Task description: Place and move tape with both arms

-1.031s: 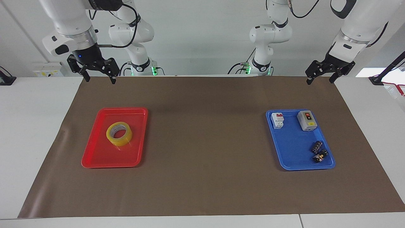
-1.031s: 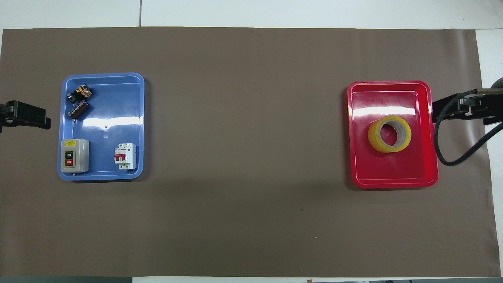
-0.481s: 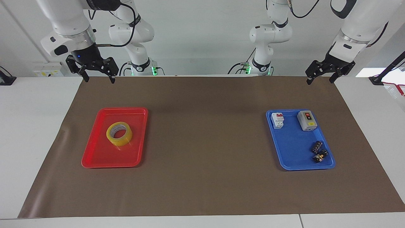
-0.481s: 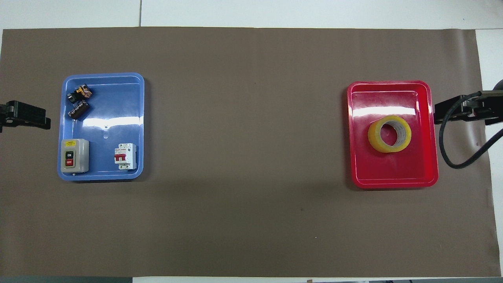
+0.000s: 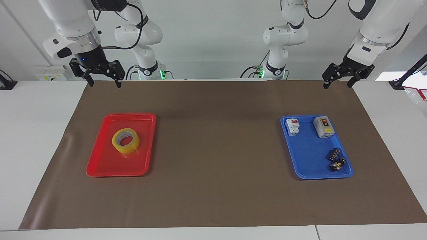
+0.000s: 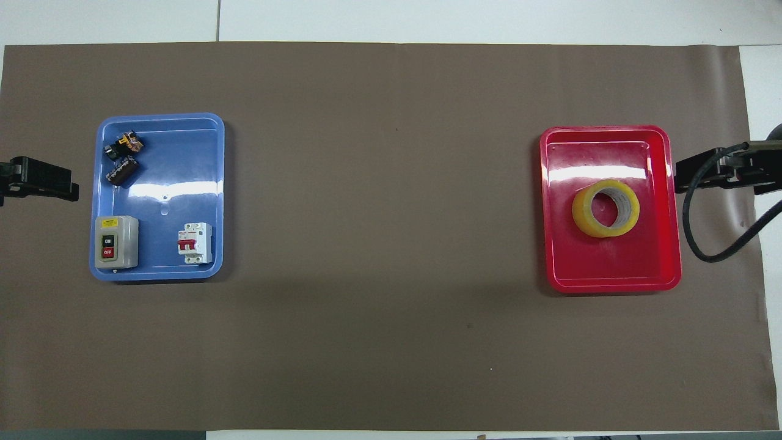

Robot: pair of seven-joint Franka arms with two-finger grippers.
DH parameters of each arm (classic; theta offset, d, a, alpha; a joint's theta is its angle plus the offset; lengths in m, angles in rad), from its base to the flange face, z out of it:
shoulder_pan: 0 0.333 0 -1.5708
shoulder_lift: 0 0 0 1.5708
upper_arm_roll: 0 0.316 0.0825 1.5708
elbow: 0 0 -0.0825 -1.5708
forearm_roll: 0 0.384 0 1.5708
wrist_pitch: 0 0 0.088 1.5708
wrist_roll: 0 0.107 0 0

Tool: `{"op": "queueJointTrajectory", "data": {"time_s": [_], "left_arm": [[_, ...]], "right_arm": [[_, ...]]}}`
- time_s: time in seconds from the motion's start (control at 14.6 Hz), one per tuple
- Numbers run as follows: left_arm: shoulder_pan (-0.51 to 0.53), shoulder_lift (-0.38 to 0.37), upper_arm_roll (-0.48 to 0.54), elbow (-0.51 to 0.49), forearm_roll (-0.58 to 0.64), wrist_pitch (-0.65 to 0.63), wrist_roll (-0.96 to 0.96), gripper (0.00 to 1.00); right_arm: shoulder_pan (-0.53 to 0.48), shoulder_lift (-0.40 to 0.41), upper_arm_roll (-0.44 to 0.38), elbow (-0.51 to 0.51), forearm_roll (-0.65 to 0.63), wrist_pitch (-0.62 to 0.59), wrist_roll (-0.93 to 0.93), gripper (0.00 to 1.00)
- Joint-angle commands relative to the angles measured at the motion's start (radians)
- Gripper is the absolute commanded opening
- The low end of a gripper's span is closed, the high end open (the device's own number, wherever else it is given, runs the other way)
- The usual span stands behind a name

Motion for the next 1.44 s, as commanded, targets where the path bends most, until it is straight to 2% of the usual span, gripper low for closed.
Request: {"op": "queueJointTrajectory", "data": {"time_s": [0.0,0.69,1.37], "left_arm": [[0.006,-0.021,0.002,-0.018,-0.024,0.002,0.009,1.0],[0.007,-0.021,0.002,-0.018,-0.024,0.002,0.009,1.0],[0.006,-0.021,0.002,-0.02,-0.024,0.002,0.009,1.0]], "right_arm": [[-0.011,-0.009,0.0,-0.002,0.022,-0.013,-0.023,1.0],[-0.017,-0.007,-0.006,0.009,0.054,-0.054,-0.025,1.0],[-0.01,-0.007,-0.007,0.006,0.02,-0.045,-0.068,1.0]]}}
